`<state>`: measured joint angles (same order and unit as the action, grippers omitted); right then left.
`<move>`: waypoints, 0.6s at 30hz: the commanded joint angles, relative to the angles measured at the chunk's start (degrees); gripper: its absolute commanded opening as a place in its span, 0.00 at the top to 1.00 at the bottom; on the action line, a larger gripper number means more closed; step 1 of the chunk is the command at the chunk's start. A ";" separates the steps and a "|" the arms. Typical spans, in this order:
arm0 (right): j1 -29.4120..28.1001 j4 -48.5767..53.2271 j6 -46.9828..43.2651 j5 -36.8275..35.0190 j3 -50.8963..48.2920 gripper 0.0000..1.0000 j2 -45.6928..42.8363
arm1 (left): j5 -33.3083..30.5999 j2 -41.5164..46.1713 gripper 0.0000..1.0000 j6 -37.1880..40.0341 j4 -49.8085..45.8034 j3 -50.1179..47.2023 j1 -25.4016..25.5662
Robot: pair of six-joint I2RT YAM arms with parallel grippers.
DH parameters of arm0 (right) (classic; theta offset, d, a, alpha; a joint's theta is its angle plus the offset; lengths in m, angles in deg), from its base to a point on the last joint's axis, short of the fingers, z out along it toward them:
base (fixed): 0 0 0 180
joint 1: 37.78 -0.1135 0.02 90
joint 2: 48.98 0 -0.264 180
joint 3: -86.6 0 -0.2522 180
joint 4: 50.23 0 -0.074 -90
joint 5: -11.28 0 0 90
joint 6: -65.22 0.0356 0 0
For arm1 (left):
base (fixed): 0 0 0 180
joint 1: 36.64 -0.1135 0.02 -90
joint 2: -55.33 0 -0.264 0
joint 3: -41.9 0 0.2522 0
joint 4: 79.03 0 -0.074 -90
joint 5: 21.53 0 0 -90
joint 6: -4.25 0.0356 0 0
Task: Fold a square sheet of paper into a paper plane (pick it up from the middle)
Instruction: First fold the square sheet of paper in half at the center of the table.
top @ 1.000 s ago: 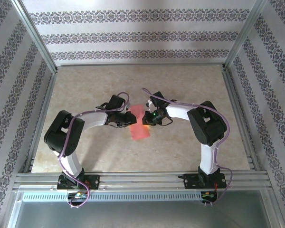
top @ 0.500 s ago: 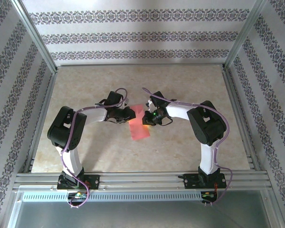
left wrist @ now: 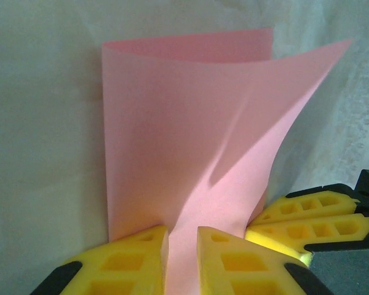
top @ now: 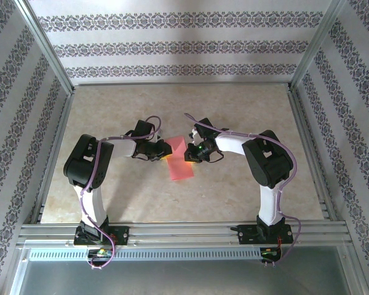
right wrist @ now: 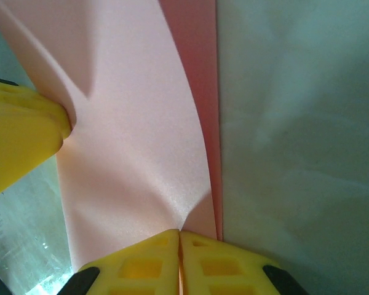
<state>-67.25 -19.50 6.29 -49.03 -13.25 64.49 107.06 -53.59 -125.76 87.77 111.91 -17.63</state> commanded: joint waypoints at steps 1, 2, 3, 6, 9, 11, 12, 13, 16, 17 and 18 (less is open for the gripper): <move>1.00 8.95 -1.09 -10.46 -3.17 0.88 5.43 | -1.06 -1.48 0.79 2.29 -0.93 -0.54 -0.81; 1.00 8.96 -0.93 -10.09 -3.04 0.88 5.26 | -1.06 -1.53 0.79 2.42 -1.20 -0.54 -0.80; 1.10 8.87 -0.93 -9.48 -2.91 0.88 5.02 | -1.19 -1.63 0.79 2.61 -1.49 -0.48 -0.83; 1.34 7.93 -0.51 -7.01 -2.11 0.88 3.19 | -1.63 -1.92 0.79 3.48 -3.27 0.07 -0.82; 1.80 5.88 0.53 -3.08 -0.92 0.87 -0.26 | -1.98 -2.19 0.80 4.31 -4.83 0.35 -0.80; 2.25 3.88 1.62 -0.91 -0.30 0.84 -3.03 | -1.94 -2.40 0.79 4.65 -5.30 0.40 -0.75; 2.52 3.03 2.14 -0.23 0.00 0.83 -4.42 | -1.94 -2.39 0.79 4.85 -5.57 0.49 -0.80; 2.66 2.45 2.52 -0.01 0.27 0.82 -5.42 | -1.94 -2.38 0.79 4.98 -5.74 0.47 -0.78; 2.84 1.34 3.03 -0.57 1.10 0.81 -7.47 | -1.62 -2.46 0.80 5.12 -5.81 0.67 -0.81; 2.80 1.18 3.11 -0.79 1.33 0.81 -7.56 | -1.54 -2.52 0.79 5.19 -5.76 0.75 -0.80; 2.76 1.03 3.13 -1.20 1.61 0.81 -7.41 | -1.43 -2.63 0.79 5.20 -5.77 0.73 -0.79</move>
<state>-64.41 -18.36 8.39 -48.85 -12.92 58.72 107.30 -53.88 -122.67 86.39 112.59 -17.63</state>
